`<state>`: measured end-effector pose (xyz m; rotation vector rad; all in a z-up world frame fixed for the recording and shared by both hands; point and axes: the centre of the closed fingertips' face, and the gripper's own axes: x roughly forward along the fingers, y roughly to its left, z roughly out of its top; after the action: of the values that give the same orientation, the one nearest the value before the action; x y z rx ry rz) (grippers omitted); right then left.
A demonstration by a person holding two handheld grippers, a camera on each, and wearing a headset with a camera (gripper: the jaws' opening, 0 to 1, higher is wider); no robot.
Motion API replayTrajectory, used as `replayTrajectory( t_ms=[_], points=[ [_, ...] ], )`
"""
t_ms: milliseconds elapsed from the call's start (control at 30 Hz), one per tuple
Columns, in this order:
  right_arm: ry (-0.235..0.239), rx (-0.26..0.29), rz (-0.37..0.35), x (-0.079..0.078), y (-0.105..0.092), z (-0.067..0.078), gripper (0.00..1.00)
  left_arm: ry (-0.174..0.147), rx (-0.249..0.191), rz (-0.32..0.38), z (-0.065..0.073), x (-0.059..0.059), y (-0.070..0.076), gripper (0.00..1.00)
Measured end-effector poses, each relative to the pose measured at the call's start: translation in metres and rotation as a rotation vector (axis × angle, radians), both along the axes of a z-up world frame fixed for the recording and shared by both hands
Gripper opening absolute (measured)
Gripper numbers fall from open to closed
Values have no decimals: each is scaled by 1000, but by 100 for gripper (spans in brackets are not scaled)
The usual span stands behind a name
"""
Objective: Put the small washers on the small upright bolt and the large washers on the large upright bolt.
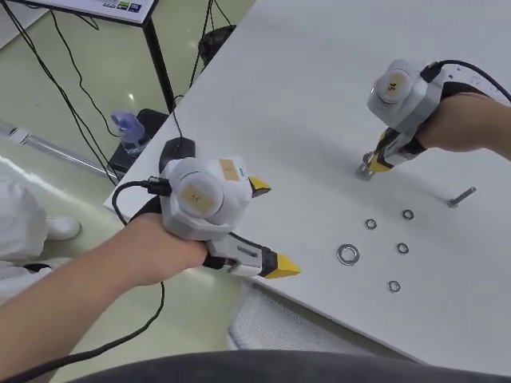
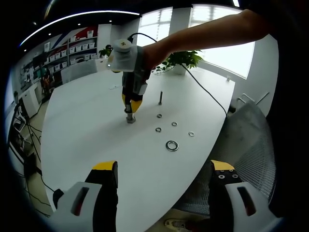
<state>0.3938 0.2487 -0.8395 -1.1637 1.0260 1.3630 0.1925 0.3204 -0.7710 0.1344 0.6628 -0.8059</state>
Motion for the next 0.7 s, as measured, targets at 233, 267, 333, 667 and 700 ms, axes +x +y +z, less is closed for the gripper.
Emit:
replayTrajectory(
  t_ms=[233, 267, 333, 667, 700],
  points=[
    [11, -9, -2, 2, 1, -11, 22, 2, -4, 3, 1, 1, 0, 76],
    [14, -9, -5, 1, 1, -13, 22, 3, -3, 2, 1, 1, 0, 76],
    [14, -12, -5, 1, 2, -16, 22, 4, -3, 0, 0, 1, -1, 76],
    [12, -13, -10, 0, 3, -24, 22, -4, 8, -3, 1, 6, 1, 77],
    [9, -16, -10, 1, 3, -25, 22, -4, 13, -3, 0, 6, 1, 78]
  ],
)
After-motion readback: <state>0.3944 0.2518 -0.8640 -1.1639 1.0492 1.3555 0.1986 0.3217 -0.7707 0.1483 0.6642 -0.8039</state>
